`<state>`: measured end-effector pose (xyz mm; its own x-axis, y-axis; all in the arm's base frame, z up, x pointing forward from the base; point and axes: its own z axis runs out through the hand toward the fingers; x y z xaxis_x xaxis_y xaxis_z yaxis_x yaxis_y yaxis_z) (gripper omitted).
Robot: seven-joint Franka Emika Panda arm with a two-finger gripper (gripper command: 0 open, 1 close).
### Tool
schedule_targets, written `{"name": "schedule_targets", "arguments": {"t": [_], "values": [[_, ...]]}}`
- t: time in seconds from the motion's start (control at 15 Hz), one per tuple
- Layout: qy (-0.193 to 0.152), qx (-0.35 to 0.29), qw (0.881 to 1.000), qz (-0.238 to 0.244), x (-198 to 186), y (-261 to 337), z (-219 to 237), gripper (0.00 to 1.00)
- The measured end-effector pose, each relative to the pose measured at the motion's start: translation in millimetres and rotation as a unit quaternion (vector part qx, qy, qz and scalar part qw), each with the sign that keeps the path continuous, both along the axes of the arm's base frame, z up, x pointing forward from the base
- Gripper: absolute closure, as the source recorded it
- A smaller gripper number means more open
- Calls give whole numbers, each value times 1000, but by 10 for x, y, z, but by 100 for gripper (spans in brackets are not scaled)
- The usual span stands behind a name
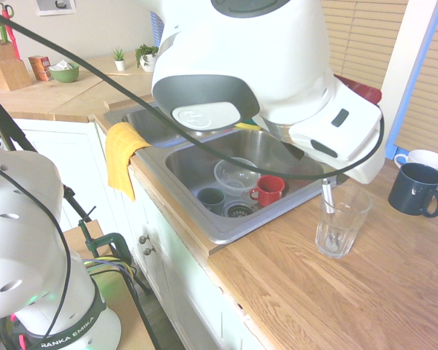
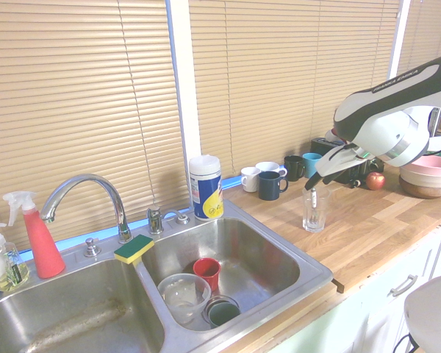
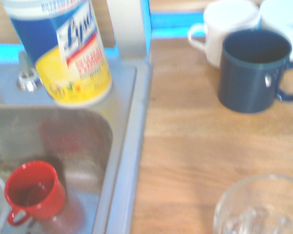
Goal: Put the spoon into the sink
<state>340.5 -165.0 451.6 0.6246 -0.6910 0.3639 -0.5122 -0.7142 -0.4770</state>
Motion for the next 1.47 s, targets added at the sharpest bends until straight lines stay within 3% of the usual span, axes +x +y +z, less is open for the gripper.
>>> {"name": "schedule_targets", "arguments": {"t": [0.6, 0.67, 1.07, 1.47], "values": [[15, 15, 1000, 1, 42, 34, -138, 0], [15, 16, 1000, 0, 37, 23, -138, 100], [5, 15, 1000, -7, 42, -99, -69, 100], [18, 14, 1000, -16, 153, -55, -170, 100]]}}
